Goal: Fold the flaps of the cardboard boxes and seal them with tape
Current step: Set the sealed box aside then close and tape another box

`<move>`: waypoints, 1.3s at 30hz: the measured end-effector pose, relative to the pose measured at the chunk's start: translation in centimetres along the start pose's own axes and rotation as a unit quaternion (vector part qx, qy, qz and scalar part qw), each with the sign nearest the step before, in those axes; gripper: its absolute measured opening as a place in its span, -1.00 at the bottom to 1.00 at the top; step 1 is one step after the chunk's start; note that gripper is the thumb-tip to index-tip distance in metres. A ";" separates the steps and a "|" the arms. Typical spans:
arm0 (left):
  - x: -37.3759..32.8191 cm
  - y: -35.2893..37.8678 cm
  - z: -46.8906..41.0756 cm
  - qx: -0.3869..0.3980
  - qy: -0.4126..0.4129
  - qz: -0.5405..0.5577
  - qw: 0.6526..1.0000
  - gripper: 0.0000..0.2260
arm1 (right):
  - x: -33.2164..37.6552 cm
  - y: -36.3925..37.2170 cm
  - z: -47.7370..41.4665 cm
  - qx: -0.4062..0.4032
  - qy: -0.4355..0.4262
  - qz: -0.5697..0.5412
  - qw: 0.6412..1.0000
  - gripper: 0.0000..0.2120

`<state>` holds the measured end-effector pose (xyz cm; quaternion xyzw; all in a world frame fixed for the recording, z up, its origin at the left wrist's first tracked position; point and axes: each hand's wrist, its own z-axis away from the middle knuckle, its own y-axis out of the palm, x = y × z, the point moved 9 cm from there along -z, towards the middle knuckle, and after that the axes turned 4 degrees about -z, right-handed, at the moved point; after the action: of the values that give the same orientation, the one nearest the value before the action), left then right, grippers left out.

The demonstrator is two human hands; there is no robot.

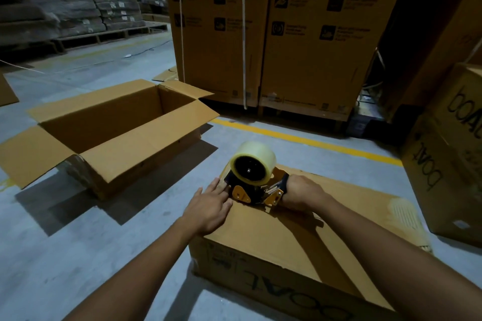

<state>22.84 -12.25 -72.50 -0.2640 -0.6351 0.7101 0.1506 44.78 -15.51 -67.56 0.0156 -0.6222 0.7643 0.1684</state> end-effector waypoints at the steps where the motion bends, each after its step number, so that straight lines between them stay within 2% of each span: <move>1: 0.2 0.1 0.0 0.003 -0.003 0.001 1.000 -0.51 | -0.2 0.1 0.1 0.000 0.003 -0.004 1.000 -0.85; 10: 0.9 0.9 -0.3 0.023 -0.001 -0.007 1.000 -0.47 | -7.8 -1.3 4.9 0.009 0.038 0.017 0.999 -0.84; 15: 0.9 0.7 -0.1 0.030 -0.007 -0.001 1.000 -0.46 | -8.9 -1.2 7.3 -0.016 0.051 -0.013 0.999 -0.88; 19: 2.9 -0.2 -0.6 0.033 0.029 -0.001 0.999 -0.25 | -8.1 0.0 6.9 -0.017 0.060 -0.048 0.997 -0.84; 22: 4.5 -0.6 -0.9 0.050 0.061 -0.024 0.997 -0.44 | -6.9 0.7 6.2 -0.014 0.056 -0.035 0.998 -0.84; 23: 4.5 -0.8 -0.9 0.051 0.071 -0.033 0.996 -0.42 | -6.6 0.8 6.2 -0.015 0.055 -0.028 0.998 -0.84; 26: 3.5 -0.8 -0.9 0.050 0.087 -0.085 0.991 -0.17 | -6.4 1.5 6.4 -0.013 0.057 -0.008 0.998 -0.84; 27: 2.8 -0.8 -0.9 0.045 0.088 -0.103 0.990 -0.16 | -6.6 1.7 6.5 -0.012 0.063 -0.012 0.998 -0.84; 29: 0.2 -0.3 -0.4 0.045 0.101 -0.126 0.986 -0.21 | -6.8 1.9 6.8 -0.015 0.075 -0.026 0.997 -0.82; 34: -8.9 2.0 0.6 0.068 0.144 -0.087 0.983 -0.49 | -6.9 2.3 8.1 -0.027 0.089 -0.052 0.994 -0.81; 39: -8.7 2.3 0.7 0.062 0.128 -0.084 0.986 -0.47 | -7.3 2.2 9.4 -0.032 0.075 -0.059 0.995 -0.85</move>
<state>29.77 -17.94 -73.08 -0.2885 -0.5852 0.6935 0.3056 49.30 -26.58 -69.23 -0.0107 -0.6302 0.7315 0.2600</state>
